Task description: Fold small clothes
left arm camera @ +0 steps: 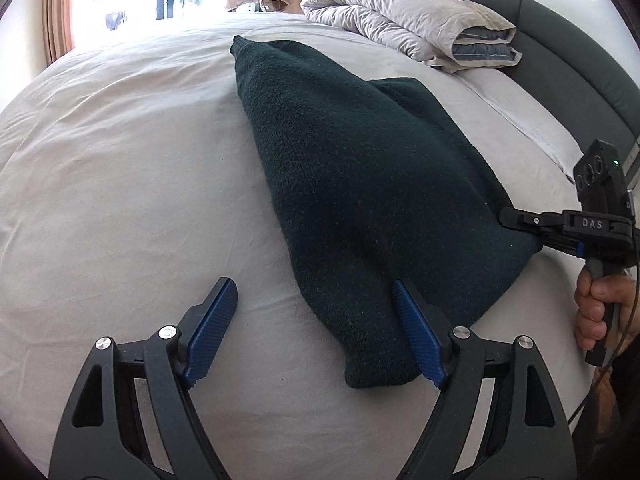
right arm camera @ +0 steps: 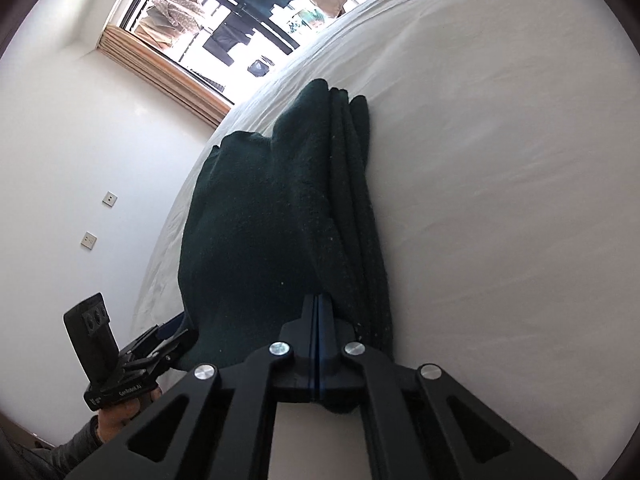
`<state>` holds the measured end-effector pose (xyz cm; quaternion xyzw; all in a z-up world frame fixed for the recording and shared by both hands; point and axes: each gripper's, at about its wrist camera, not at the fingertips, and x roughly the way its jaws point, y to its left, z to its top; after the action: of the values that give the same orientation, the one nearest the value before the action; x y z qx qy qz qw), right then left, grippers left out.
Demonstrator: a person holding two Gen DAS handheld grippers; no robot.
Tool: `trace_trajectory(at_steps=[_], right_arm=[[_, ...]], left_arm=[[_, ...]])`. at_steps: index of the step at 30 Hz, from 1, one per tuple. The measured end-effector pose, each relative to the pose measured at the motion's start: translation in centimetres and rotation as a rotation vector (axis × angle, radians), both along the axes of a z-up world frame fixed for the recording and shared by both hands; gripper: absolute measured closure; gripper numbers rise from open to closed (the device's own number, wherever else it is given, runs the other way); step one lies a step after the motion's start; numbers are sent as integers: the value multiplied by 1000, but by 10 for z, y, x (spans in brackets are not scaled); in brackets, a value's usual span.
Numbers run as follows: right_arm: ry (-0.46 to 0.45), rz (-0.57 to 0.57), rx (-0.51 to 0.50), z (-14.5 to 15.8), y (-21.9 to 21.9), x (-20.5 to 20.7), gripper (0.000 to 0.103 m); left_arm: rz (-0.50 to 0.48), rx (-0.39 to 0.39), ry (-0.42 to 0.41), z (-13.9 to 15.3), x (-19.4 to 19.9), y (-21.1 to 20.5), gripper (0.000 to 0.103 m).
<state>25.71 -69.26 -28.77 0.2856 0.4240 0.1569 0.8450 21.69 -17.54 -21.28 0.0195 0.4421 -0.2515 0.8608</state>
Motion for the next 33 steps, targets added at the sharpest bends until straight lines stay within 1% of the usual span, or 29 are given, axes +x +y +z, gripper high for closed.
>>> trace_trajectory(at_steps=[3,5,7,8,9,10,11,12,13,14,16,17,19,20,21,22,23,24,25,26,27,28,29,30,31,32,33], right_arm=[[10,-7,-38,9,-5,-9,103],[18,-12,-47,17,-10,-12,101],[0,-13,-64,27,-11,-20,81],[-6,-29,-86,32,-11,-23,44],[-11,-54,-103,37,-13,-23,21],[-26,-70,-99,41,-17,-22,20],[-40,-76,-84,44,-19,-18,20],[-42,-89,-63,44,-22,-12,20],[-33,-97,-40,44,-26,-3,20],[-28,-101,-24,44,-26,6,20],[-12,-98,32,38,-29,29,20],[19,-93,63,32,-26,40,20],[110,-85,100,14,-26,64,27],[127,-80,103,8,-25,72,29],[131,-78,102,5,-24,79,29],[126,-74,105,4,-23,83,29],[118,-66,114,4,-22,89,31],[125,-55,119,3,-20,94,39],[136,-49,111,0,-17,99,43],[143,-46,100,-2,-14,102,46],[142,-41,97,-2,-12,105,53],[143,-33,97,-2,-8,107,58],[153,-24,94,-4,-4,109,64],[155,-26,69,-3,1,109,65],[150,-28,35,-1,6,109,66],[144,-29,5,2,11,106,69],[142,-32,-22,5,15,104,71]], left_arm=[[-4,-1,-1,2,-10,4,23],[0,-16,7,7,-16,17,23],[8,-40,6,16,-22,29,23],[25,-58,-17,24,-26,37,23],[58,-77,-60,33,-26,47,23],[100,-102,-99,43,-24,57,23],[130,-144,-118,51,-18,66,22],[145,-184,-117,56,-10,71,20],[151,-210,-95,58,2,72,16],[144,-217,-73,58,13,70,16],[100,-233,8,49,37,58,16],[99,-238,68,39,50,52,16],[103,-264,160,23,70,43,16],[111,-281,196,16,78,39,16],[114,-291,231,8,85,34,16],[112,-305,249,4,90,32,16],[108,-320,254,1,95,29,12],[105,-337,257,0,99,25,11],[104,-341,259,-2,108,21,11],[101,-333,263,-2,111,17,12],[97,-320,264,-3,116,12,12],[83,-304,270,-3,121,3,19],[63,-283,271,-4,123,-4,36],[47,-284,279,-5,127,-10,43],[56,-287,287,-5,128,-12,47],[60,-289,284,-4,128,-13,55],[60,-293,280,-2,126,-13,58]])
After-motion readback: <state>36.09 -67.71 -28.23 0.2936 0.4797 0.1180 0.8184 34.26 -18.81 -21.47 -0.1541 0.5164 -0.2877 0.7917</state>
